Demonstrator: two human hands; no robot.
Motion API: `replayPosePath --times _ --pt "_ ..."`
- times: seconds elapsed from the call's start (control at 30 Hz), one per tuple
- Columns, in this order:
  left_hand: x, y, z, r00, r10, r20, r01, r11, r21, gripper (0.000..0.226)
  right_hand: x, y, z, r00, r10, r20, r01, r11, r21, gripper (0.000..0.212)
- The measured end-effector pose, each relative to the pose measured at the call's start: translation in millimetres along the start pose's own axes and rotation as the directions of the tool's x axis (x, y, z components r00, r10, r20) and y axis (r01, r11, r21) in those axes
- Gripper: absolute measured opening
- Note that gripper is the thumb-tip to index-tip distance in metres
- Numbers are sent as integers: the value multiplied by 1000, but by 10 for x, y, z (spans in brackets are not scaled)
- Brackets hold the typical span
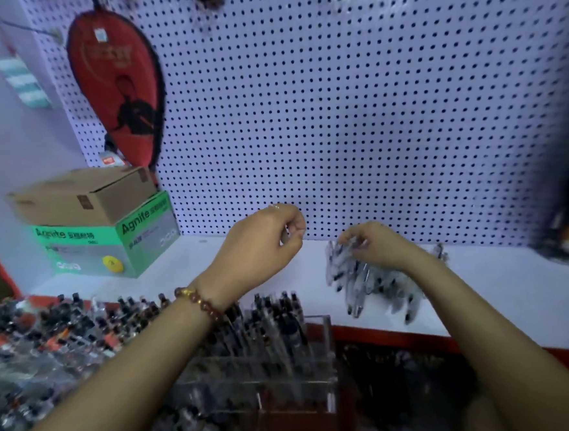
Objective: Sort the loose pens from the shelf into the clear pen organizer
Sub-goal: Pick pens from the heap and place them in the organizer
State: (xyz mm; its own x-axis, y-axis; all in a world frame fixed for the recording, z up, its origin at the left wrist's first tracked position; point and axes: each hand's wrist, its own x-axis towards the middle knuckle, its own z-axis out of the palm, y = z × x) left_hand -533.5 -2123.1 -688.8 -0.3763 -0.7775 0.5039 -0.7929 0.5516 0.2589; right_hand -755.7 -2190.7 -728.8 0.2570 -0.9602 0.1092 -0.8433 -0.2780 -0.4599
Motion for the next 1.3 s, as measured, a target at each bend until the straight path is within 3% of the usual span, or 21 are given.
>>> replayPosePath --times 0.17,0.23,0.43,0.57,0.7,0.73,0.8,0.87,0.9,1.03,1.13,1.23,1.3 --pt "117 -92 222 998 -44 35 45 998 -34 11 84 79 204 999 -7 40 21 933 -359 40" --pt "116 -111 264 997 -48 56 48 999 1 10 126 72 252 999 -9 52 30 903 -429 41" --pt "104 -139 256 986 -151 66 155 986 -65 16 198 116 296 996 -37 -80 7 937 -349 20" --pt "107 -162 263 982 -183 54 188 975 -116 17 195 128 281 992 40 -118 -72 957 -281 7" --pt "114 -153 263 983 -176 62 183 974 -134 18 144 150 272 966 27 -255 -86 971 -222 10" --pt "117 -155 264 982 -178 63 187 969 -164 18 132 145 264 948 30 -317 -81 985 -149 9" --pt "131 -161 264 976 -203 78 217 935 -281 14 90 42 232 929 111 -353 -33 975 219 6" --pt "141 -150 254 968 -225 109 250 860 -445 11 30 -154 203 944 150 -295 49 817 574 12" --pt "141 -134 246 970 -211 119 242 827 -508 14 -4 -259 207 955 137 -261 71 752 655 16" --pt "144 -92 234 995 -82 50 95 801 -591 27 -176 -585 289 984 -108 -143 179 626 759 17" --pt "160 -122 235 989 -139 46 137 766 -628 23 -192 -630 329 948 -301 -106 273 591 759 15" --pt "173 -161 224 975 -223 9 175 740 -649 22 -138 -603 287 925 -379 -7 256 611 749 12" --pt "184 -171 223 968 -249 -17 184 757 -627 25 -31 -512 281 935 -351 45 210 654 727 6"
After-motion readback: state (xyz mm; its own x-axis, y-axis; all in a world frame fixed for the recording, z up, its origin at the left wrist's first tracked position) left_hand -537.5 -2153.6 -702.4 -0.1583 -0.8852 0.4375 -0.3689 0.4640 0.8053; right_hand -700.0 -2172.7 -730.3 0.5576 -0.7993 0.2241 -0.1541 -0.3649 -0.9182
